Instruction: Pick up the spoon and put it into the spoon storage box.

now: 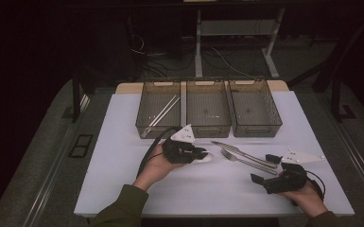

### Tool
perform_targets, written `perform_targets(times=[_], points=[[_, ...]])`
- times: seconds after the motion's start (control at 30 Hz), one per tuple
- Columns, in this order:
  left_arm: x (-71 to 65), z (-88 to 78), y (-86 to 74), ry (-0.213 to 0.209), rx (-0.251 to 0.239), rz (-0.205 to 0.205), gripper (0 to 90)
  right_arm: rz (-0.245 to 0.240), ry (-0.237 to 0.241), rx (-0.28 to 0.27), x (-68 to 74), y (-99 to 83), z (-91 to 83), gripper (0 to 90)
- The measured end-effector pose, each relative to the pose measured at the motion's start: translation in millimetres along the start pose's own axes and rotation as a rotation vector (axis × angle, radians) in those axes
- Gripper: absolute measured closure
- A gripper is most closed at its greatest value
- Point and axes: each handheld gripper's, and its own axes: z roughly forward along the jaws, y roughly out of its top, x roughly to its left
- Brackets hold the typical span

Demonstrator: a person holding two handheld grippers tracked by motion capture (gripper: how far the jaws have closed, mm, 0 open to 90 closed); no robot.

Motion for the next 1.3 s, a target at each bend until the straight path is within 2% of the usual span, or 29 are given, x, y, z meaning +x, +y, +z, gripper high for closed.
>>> perform_targets(times=[0.33, 0.37, 0.6, 0.7, 0.83, 1.07, 1.3], points=[[8.6, -2.5, 22.2, 0.009, 0.005, 0.030, 81.5, -0.010, 0.003, 0.001, -0.6, -0.1, -1.0, 0.8], [9.4, -2.8, 23.9, 0.012, 0.002, 0.032, 81.5, 0.003, 0.003, 0.003, 0.2, 0.0, -1.2, 0.8], [17.9, -5.0, 38.8, 0.031, 0.001, 0.042, 81.4, 0.007, 0.003, 0.003, 0.3, -0.1, -1.6, 0.8], [23.8, -6.0, 46.4, 0.042, -0.001, 0.057, 81.5, 0.002, 0.001, 0.000, -0.2, -0.1, -1.4, 0.8], [31.2, -5.2, 54.6, 0.055, -0.019, 0.060, 81.4, 0.002, 0.002, -0.001, 0.1, -0.1, -1.4, 0.8], [45.8, -1.3, 69.6, 0.078, -0.022, 0.071, 81.5, 0.004, -0.001, -0.003, 0.3, -0.2, -1.7, 0.8], [62.0, 6.1, 78.3, 0.099, -0.029, 0.050, 81.5, 0.004, 0.001, -0.002, 0.4, -0.2, -2.2, 0.8]])
